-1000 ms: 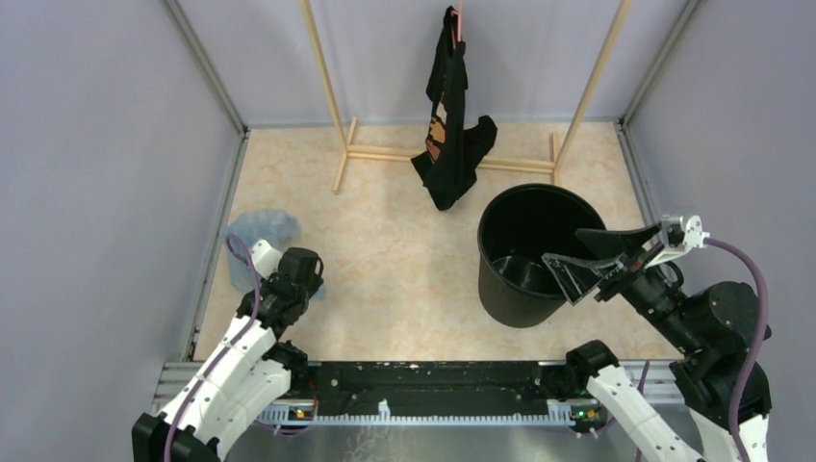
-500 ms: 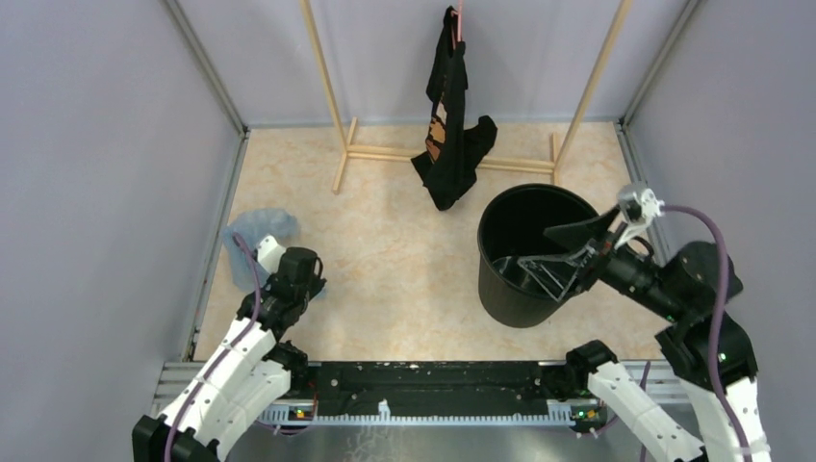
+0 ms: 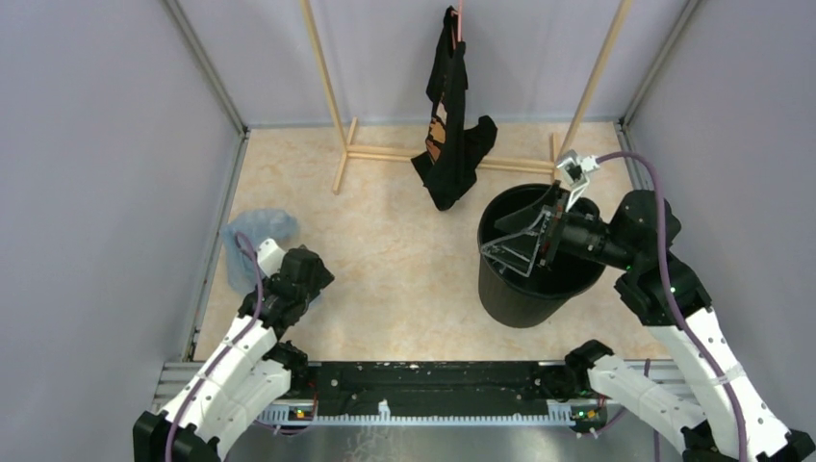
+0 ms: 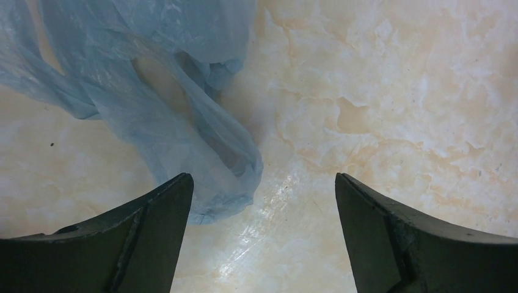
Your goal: Put the trash bags into the trash bin
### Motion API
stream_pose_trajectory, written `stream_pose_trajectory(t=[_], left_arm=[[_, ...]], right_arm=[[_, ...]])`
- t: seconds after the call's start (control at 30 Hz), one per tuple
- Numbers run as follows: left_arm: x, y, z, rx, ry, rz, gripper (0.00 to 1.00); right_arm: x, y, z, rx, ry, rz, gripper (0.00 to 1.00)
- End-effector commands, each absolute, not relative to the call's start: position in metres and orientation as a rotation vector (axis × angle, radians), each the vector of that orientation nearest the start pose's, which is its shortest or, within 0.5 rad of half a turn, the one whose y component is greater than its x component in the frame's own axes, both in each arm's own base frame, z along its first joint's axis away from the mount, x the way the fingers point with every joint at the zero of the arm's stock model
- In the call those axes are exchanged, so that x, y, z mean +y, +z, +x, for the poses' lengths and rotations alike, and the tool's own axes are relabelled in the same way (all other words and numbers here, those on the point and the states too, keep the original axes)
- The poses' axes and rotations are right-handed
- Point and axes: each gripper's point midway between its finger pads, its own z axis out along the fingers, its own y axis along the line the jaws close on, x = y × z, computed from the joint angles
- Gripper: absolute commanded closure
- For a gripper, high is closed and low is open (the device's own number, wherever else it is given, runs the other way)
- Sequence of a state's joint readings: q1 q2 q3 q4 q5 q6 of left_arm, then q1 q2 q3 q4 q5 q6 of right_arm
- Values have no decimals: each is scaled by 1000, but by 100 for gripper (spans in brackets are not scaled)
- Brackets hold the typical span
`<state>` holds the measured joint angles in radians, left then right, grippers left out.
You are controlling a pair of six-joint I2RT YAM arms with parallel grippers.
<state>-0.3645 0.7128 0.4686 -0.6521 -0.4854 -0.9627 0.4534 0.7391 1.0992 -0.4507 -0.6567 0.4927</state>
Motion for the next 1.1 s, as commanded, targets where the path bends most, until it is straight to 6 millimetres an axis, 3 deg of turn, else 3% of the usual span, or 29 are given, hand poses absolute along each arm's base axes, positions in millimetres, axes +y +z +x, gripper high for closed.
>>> stream_pose_trajectory(t=[0.0, 0.23, 0.43, 0.7, 0.97, 1.07], left_arm=[[-15, 81, 210, 2105, -10, -973, 7], [-6, 85, 203, 2103, 66, -1048, 2], [4, 105, 195, 2026, 61, -1102, 2], [4, 99, 194, 1989, 24, -1124, 2], [8, 70, 185, 2042, 130, -1225, 3], [3, 64, 189, 2062, 115, -1207, 10]], right_arm=[[235, 408, 148, 1630, 1276, -574, 1], [293, 366, 144, 1782, 1145, -696, 1], [326, 296, 139, 1974, 925, -823, 1], [309, 211, 146, 2186, 395, -944, 1], [265, 166, 159, 2247, -41, -932, 1], [243, 155, 166, 2250, -198, -892, 1]])
